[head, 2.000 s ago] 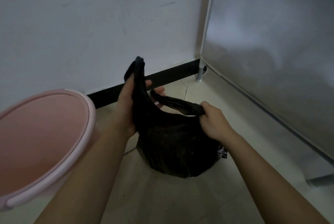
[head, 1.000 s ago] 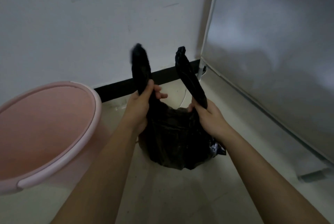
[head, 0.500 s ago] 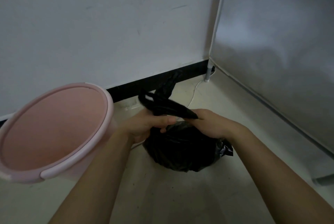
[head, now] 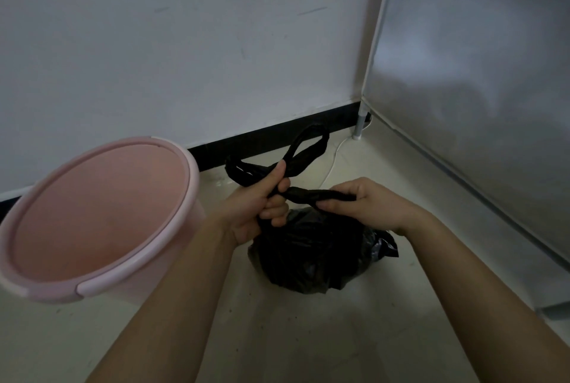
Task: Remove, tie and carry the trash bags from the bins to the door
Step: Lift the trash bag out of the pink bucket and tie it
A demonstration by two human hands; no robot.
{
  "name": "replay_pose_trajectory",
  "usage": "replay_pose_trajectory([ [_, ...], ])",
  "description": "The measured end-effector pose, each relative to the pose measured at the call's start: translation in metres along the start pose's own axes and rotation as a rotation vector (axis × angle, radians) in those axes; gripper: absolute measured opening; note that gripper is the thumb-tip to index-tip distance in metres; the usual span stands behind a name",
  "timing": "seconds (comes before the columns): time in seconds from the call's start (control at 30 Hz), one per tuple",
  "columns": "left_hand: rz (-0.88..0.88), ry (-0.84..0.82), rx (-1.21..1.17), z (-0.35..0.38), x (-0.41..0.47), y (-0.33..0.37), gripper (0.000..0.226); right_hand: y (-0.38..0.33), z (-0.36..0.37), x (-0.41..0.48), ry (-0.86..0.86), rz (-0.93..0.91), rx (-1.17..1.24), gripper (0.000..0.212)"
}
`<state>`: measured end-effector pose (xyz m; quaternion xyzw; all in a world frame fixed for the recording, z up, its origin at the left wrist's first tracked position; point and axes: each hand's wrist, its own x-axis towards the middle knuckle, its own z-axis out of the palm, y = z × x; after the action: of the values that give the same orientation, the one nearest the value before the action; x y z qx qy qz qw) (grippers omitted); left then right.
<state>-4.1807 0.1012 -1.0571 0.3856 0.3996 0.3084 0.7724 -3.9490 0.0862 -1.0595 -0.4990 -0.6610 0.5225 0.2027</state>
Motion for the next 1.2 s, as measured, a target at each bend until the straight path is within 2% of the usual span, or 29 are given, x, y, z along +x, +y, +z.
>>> replay_pose_trajectory([
  [0.1,-0.009,-0.011,0.031,-0.003,-0.001,0.002,0.043,-0.007,0.000,0.003,0.127,-0.017,0.168,0.064],
  [0.17,-0.009,-0.029,0.073,-0.004,-0.001,0.003,0.041,-0.015,0.004,0.010,0.294,-0.049,0.339,0.069],
  [0.2,-0.001,-0.043,0.089,-0.004,-0.001,0.002,0.041,-0.019,0.006,0.014,0.376,-0.061,0.404,0.063],
  [0.27,0.028,-0.062,0.103,-0.003,0.001,0.001,0.038,-0.029,0.007,0.020,0.502,-0.092,0.467,0.035],
  [0.33,0.063,-0.039,0.061,-0.004,0.003,-0.002,0.036,-0.033,0.005,0.019,0.551,-0.129,0.458,0.022],
  [0.5,0.100,0.040,-0.146,-0.013,0.009,-0.007,0.046,-0.028,0.007,0.008,0.511,-0.213,0.590,0.013],
  [0.6,0.137,0.050,-0.240,-0.019,0.013,-0.011,0.041,-0.023,0.013,0.008,0.526,-0.186,0.663,0.014],
  [0.67,0.182,0.052,-0.320,-0.021,0.014,-0.012,0.032,-0.020,0.012,0.006,0.428,-0.125,0.689,0.018],
  [0.77,0.212,0.052,-0.400,-0.028,0.015,-0.010,0.022,-0.012,0.010,0.003,0.197,0.038,0.560,0.016],
  [0.87,0.184,-0.001,-0.411,-0.029,0.013,-0.011,0.031,-0.003,0.004,0.002,0.074,0.152,0.448,0.016],
  [0.93,0.179,-0.023,-0.387,-0.029,0.012,-0.011,0.034,-0.002,-0.001,0.002,0.072,0.113,0.385,0.015],
  [0.97,0.184,-0.024,-0.365,-0.029,0.011,-0.009,0.030,-0.001,-0.003,0.003,0.124,0.059,0.351,0.016],
  [1.07,0.192,-0.005,-0.300,-0.030,0.008,-0.003,0.020,0.002,-0.010,0.011,0.354,-0.038,0.238,0.039],
  [1.1,0.191,-0.004,-0.283,-0.029,0.006,-0.002,0.019,0.002,-0.009,0.013,0.346,-0.057,0.175,0.048],
  [1.2,0.166,-0.030,-0.236,-0.027,0.005,-0.002,0.018,0.002,0.002,0.019,0.123,-0.058,0.022,0.064],
])
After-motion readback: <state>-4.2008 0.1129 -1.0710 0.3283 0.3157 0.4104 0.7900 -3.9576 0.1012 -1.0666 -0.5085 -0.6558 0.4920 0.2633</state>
